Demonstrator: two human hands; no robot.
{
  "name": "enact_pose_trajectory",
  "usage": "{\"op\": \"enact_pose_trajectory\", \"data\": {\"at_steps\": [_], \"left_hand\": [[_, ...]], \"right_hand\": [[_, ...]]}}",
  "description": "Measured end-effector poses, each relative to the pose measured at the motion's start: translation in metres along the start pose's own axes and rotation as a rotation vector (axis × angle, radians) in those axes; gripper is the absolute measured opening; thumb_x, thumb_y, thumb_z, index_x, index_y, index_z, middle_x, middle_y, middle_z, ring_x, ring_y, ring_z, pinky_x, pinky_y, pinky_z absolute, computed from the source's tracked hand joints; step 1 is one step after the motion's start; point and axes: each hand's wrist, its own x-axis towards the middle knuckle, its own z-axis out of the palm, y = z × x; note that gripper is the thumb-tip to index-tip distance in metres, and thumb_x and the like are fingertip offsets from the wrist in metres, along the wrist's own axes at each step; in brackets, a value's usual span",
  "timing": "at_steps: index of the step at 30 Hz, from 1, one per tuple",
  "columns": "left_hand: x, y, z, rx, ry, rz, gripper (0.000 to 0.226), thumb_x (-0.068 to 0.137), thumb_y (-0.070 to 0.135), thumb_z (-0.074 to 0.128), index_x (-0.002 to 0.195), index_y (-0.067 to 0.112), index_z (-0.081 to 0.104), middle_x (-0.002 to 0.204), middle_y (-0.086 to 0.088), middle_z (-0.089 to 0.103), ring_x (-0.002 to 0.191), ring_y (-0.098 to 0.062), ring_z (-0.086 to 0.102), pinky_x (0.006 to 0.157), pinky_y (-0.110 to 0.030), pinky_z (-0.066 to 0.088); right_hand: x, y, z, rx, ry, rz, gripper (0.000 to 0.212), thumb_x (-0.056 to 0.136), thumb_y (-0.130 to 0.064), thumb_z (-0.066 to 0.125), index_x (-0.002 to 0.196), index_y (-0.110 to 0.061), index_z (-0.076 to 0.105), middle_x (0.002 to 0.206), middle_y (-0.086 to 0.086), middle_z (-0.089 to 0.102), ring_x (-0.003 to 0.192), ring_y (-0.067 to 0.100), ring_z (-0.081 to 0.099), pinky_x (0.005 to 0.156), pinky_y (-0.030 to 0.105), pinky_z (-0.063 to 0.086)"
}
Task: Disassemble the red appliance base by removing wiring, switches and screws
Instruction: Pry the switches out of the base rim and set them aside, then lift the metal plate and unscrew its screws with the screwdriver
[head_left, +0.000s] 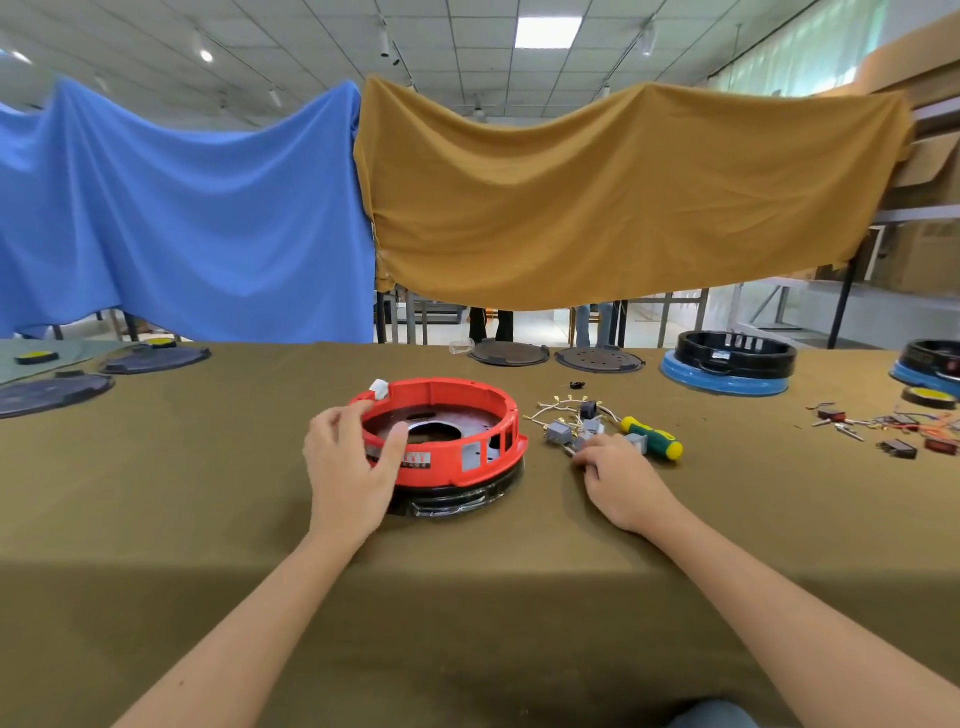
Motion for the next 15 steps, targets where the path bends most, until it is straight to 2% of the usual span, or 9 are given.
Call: {"op": "enact_pose_trajectory", "data": {"at_steps": [3,5,8,10,13,15], "left_hand": [[0.006,-0.006,-0.001,-0.109,-0.086,-0.357,0.072,0.086,0.051,0.065,0.145,0.021,0.037,0.141,-0.008,0.031,0.135,-0.025,0.032,0.112,-0.037,0.027],[0.012,-0.007,-0.001,-0.193,-0.156,-0.486,0.076,0.078,0.054,0.059,0.145,0.025,0.037,0.141,-0.007,0.036,0.130,-0.025,0.041,0.111,-0.043,0.033],[0.025,-0.002,0.002,-0.296,-0.118,-0.604,0.061,0.080,0.040,0.051,0.138,0.021,0.043,0.132,-0.007,0.051,0.113,-0.026,0.052,0.097,-0.041,0.044],[0.032,-0.001,0.006,-0.288,-0.050,-0.693,0.057,0.087,0.031,0.050,0.140,0.015,0.042,0.132,-0.009,0.054,0.113,-0.029,0.053,0.096,-0.042,0.044],[0.030,-0.005,0.010,-0.287,-0.003,-0.724,0.060,0.087,0.037,0.053,0.142,0.013,0.045,0.131,-0.008,0.056,0.118,-0.030,0.054,0.101,-0.043,0.043],[0.023,-0.008,0.011,-0.310,0.003,-0.662,0.047,0.085,0.040,0.051,0.126,0.019,0.058,0.112,-0.001,0.065,0.104,-0.026,0.060,0.090,-0.040,0.047]], "right_hand": [[0.000,0.000,0.000,-0.009,0.023,0.003,0.041,0.093,-0.009,0.047,0.132,-0.010,0.063,0.138,0.002,0.056,0.118,0.020,0.044,0.106,0.030,0.035],[-0.002,-0.001,0.000,0.004,0.056,0.009,0.041,0.094,-0.011,0.049,0.132,-0.012,0.062,0.132,0.002,0.057,0.118,0.019,0.044,0.104,0.031,0.036],[-0.004,-0.003,-0.002,0.009,0.112,0.005,0.036,0.096,-0.015,0.049,0.130,-0.016,0.061,0.123,0.002,0.058,0.115,0.018,0.044,0.100,0.031,0.039],[-0.006,-0.004,-0.002,0.007,0.154,-0.013,0.031,0.098,-0.017,0.048,0.126,-0.017,0.062,0.117,0.002,0.060,0.110,0.017,0.046,0.095,0.031,0.041],[-0.006,-0.006,-0.003,0.042,0.190,-0.015,0.026,0.100,-0.021,0.049,0.122,-0.017,0.064,0.112,0.001,0.063,0.106,0.015,0.050,0.092,0.031,0.044],[-0.007,-0.006,-0.004,0.051,0.182,-0.012,0.026,0.101,-0.022,0.049,0.121,-0.018,0.064,0.112,0.000,0.065,0.105,0.014,0.051,0.092,0.031,0.045]]}}
